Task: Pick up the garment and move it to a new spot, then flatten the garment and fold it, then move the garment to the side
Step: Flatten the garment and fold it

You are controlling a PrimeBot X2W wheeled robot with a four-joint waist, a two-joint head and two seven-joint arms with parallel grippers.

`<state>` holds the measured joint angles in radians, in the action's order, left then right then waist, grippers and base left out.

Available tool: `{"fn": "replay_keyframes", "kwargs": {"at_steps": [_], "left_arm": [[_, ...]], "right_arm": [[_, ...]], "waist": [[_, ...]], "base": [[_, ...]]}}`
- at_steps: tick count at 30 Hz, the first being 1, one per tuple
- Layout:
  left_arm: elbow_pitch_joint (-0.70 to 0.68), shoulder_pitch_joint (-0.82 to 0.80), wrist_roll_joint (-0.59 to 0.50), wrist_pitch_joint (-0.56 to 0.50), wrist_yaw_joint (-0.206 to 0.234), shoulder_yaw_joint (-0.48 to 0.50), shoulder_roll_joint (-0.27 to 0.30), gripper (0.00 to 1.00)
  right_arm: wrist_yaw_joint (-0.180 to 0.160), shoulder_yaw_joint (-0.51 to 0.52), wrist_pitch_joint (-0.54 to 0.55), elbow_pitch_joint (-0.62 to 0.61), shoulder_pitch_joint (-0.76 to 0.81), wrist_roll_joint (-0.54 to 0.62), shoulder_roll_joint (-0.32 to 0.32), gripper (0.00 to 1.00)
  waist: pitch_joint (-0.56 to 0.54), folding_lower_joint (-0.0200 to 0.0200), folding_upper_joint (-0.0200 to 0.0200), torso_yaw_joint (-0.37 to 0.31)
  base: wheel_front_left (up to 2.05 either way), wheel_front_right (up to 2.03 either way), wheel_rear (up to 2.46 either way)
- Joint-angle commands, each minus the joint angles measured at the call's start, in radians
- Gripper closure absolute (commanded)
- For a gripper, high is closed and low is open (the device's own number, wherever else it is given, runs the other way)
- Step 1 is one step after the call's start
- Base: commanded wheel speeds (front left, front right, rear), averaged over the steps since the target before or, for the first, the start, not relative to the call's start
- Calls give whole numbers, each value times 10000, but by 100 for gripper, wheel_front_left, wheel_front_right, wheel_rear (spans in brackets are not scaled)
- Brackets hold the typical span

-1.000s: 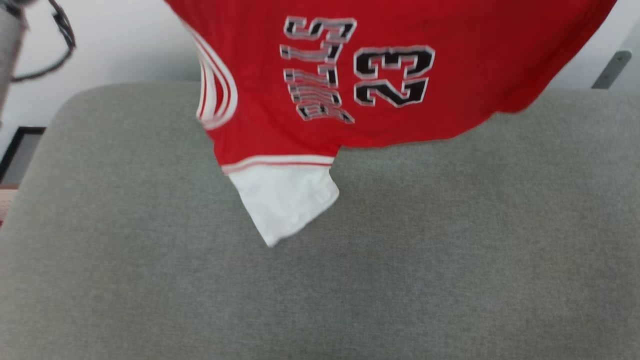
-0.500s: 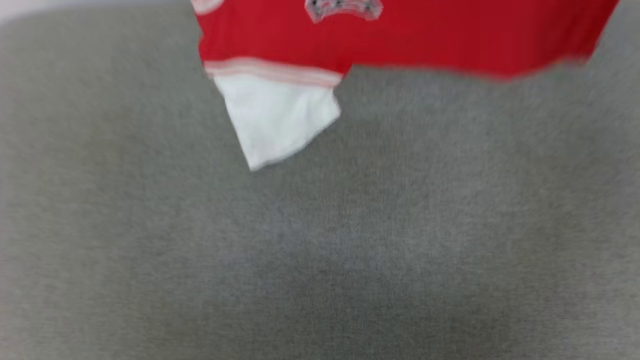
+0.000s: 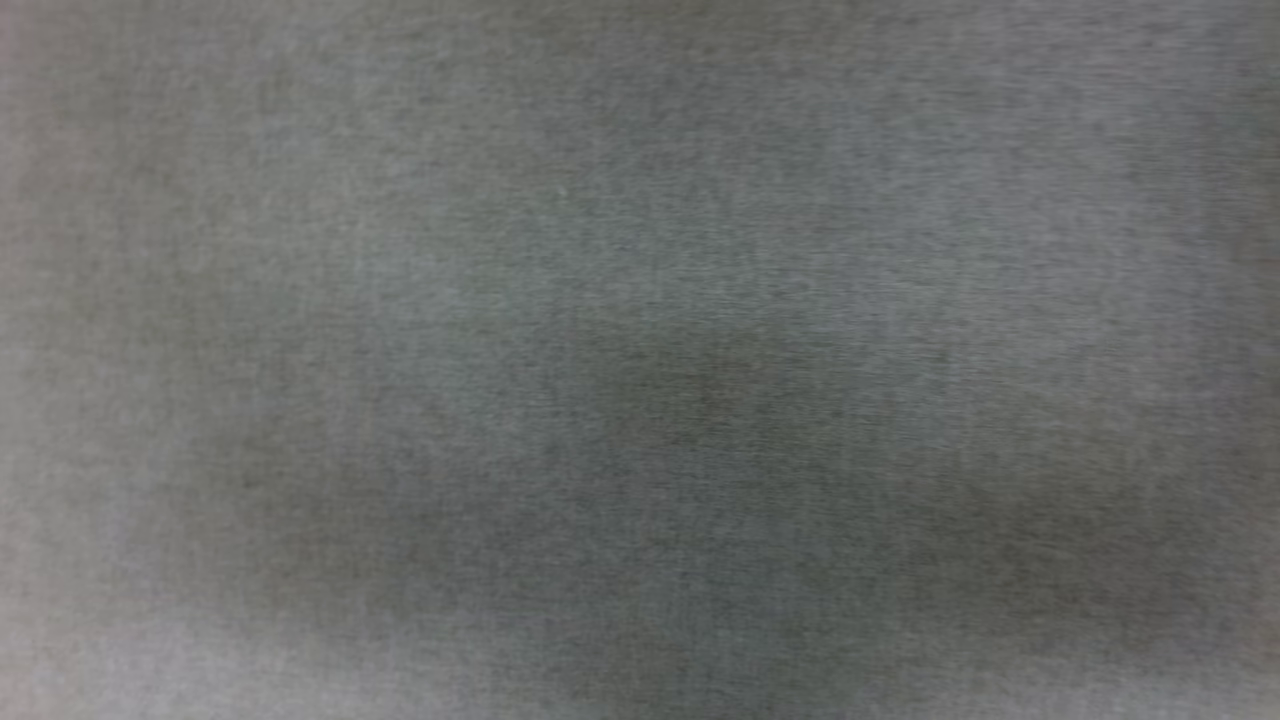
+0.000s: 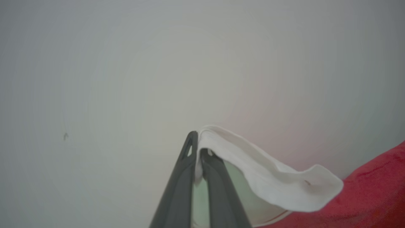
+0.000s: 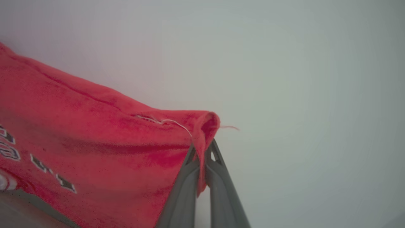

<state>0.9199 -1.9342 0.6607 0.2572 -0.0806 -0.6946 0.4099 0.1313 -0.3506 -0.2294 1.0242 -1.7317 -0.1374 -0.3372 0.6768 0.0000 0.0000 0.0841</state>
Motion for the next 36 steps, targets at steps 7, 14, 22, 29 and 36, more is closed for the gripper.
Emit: {"fn": "replay_keyframes", "kwargs": {"at_steps": [7, 14, 22, 29, 36], "left_arm": [[-178, 2609, 556, -127, -401, -361, 167, 100], [-531, 5409, 1246, -1305, -509, -1409, 256, 100], [-2270, 8354, 2411, -2951, -495, -2530, 1123, 100], [-4414, 10898, 3273, -3859, 169, -2789, 2171, 100], [-6897, 13053, 4018, -4210, 1308, -2860, 3372, 100]], "right_arm": [[-11, -704, 192, 719, 1644, -1049, -131, 100], [-11, -1734, 862, 544, 3365, -2400, -505, 100], [-11, -2819, 1506, -707, 5847, -4208, -1247, 100], [-11, -3272, 1667, -2568, 8617, -5541, -2529, 100], [-12, -2857, 1693, -3971, 11226, -6179, -3408, 100]], "waist": [[-428, 0, 0, 691], [-1312, 0, 0, 762], [-2501, 0, 0, 755], [-3361, 0, 0, 660], [-3859, 0, 0, 543]], "base": [[0, 0, 0], [0, 0, 0], [0, 0, 0], [0, 0, 0], [0, 0, 0]]}}
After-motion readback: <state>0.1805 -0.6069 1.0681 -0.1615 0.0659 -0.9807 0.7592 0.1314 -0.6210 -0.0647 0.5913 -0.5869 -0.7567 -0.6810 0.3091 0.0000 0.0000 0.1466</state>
